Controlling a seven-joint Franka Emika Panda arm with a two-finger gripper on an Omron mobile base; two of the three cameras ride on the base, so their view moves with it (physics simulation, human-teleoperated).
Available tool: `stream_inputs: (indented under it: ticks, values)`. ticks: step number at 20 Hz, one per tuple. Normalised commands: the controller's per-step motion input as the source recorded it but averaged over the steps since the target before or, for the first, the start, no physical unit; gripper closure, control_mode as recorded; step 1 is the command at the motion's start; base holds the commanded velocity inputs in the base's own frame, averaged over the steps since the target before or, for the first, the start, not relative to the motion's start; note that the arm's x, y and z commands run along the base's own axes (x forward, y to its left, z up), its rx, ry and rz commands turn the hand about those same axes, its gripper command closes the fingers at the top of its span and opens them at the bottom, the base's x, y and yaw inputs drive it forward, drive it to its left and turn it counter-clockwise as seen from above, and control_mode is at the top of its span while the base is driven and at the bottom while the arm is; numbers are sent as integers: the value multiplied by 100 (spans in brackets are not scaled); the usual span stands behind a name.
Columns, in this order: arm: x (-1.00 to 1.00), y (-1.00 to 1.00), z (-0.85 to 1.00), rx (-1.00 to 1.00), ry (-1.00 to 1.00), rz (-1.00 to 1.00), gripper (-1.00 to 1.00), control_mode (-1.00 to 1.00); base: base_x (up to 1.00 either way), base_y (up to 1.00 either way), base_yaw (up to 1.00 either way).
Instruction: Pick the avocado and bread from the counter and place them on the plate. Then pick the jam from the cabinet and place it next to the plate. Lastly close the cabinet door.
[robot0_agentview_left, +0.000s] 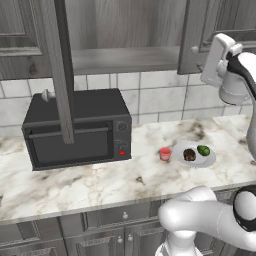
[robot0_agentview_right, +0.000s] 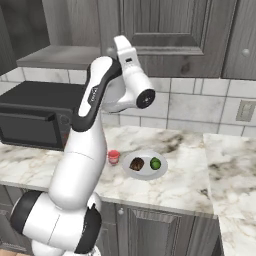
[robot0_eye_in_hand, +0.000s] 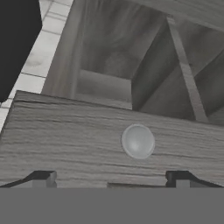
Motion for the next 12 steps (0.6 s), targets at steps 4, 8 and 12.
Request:
stream_inputs:
  ticks: [4,8,12]
  values:
    - [43,33,0,1,0,-15,-100,-100,0,0,0]
    - [39,20,0,2,0,-16,-100,-100,0,0,0]
    - [35,2,0,2,0,-16,-100,-100,0,0,0]
